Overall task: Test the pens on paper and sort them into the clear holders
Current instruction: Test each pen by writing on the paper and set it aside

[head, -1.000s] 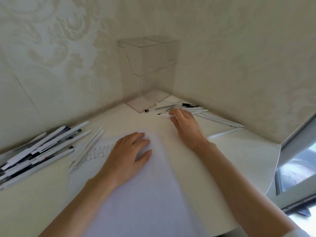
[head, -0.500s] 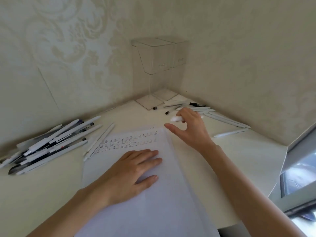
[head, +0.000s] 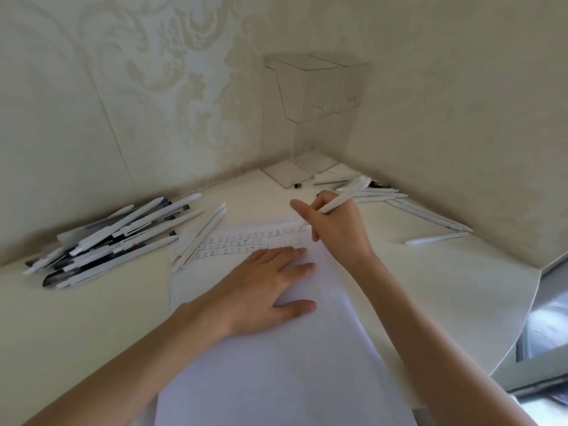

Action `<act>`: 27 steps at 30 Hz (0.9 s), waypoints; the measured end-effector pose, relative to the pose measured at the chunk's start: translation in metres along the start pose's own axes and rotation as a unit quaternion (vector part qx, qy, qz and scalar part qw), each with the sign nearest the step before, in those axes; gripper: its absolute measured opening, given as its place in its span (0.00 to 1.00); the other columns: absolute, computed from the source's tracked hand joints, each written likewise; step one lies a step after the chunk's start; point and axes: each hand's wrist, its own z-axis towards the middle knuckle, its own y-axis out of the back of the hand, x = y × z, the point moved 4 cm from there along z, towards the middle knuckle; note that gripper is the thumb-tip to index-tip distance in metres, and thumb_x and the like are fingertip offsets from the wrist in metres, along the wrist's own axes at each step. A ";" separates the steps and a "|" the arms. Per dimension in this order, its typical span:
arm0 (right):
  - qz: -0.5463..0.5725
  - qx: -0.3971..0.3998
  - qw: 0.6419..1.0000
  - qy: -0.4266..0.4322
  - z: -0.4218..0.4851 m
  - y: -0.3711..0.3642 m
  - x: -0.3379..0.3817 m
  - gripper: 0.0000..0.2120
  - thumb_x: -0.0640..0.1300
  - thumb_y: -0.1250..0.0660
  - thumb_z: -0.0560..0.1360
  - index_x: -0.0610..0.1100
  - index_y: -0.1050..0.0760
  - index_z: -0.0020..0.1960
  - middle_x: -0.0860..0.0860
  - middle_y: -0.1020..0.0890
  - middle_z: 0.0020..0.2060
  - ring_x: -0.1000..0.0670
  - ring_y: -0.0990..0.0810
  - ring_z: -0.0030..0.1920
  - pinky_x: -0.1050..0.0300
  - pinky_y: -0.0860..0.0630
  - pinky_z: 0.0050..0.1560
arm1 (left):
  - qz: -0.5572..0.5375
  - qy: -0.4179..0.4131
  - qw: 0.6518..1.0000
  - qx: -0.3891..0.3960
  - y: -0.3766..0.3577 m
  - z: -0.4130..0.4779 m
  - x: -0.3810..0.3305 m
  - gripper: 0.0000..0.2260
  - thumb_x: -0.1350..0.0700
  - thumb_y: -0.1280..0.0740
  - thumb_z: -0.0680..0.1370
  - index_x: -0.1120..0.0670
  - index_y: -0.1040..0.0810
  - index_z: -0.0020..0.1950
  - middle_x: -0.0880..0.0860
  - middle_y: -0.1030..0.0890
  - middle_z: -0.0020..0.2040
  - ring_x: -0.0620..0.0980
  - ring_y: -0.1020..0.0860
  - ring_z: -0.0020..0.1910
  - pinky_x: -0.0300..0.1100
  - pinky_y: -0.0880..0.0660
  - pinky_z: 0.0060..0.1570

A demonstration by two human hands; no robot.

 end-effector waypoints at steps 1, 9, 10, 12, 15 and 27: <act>0.013 0.001 1.000 -0.009 0.001 0.001 -0.005 0.16 0.48 0.30 0.74 0.40 0.31 0.35 0.49 0.24 0.21 0.56 0.29 0.22 0.62 0.29 0.30 | 0.002 -0.005 1.000 -0.003 -0.003 0.003 -0.001 0.34 0.31 0.58 0.71 0.43 0.44 0.74 0.46 0.47 0.76 0.44 0.51 0.73 0.33 0.59 0.66; -0.007 -0.036 0.999 -0.037 0.007 0.011 -0.036 0.16 0.33 0.35 0.67 0.44 0.41 0.30 0.49 0.37 0.26 0.53 0.38 0.28 0.59 0.40 0.29 | -0.003 0.006 1.000 -0.023 -0.011 0.007 0.001 0.32 0.32 0.58 0.72 0.42 0.45 0.74 0.44 0.49 0.76 0.43 0.52 0.72 0.34 0.59 0.66; -0.008 -0.035 0.999 -0.032 0.007 0.011 -0.036 0.16 0.33 0.35 0.67 0.43 0.41 0.30 0.49 0.37 0.26 0.54 0.38 0.26 0.62 0.40 0.27 | -0.002 0.006 1.000 -0.021 -0.012 0.007 0.001 0.32 0.32 0.58 0.72 0.42 0.45 0.74 0.44 0.49 0.76 0.43 0.52 0.72 0.34 0.60 0.66; -0.007 -0.021 1.000 -0.018 0.005 0.009 -0.033 0.15 0.32 0.36 0.68 0.41 0.40 0.30 0.48 0.35 0.25 0.57 0.37 0.22 0.66 0.39 0.24 | -0.002 0.008 1.000 -0.020 -0.012 0.007 0.001 0.32 0.32 0.59 0.72 0.42 0.45 0.74 0.44 0.49 0.76 0.43 0.52 0.72 0.35 0.59 0.66; -0.007 0.010 1.000 -0.003 0.002 0.004 -0.028 0.12 0.32 0.36 0.70 0.37 0.37 0.32 0.43 0.31 0.23 0.58 0.35 0.20 0.67 0.39 0.24 | 0.001 0.008 1.000 -0.017 -0.012 0.008 0.001 0.33 0.32 0.60 0.71 0.42 0.45 0.74 0.44 0.50 0.76 0.43 0.52 0.72 0.35 0.59 0.67; -0.037 0.007 0.999 0.013 0.003 0.003 -0.031 0.14 0.32 0.36 0.69 0.42 0.40 0.32 0.48 0.37 0.25 0.56 0.39 0.24 0.65 0.42 0.24 | -0.018 0.006 1.000 -0.024 -0.011 0.008 0.000 0.32 0.33 0.57 0.72 0.44 0.40 0.73 0.47 0.44 0.75 0.46 0.47 0.72 0.37 0.56 0.66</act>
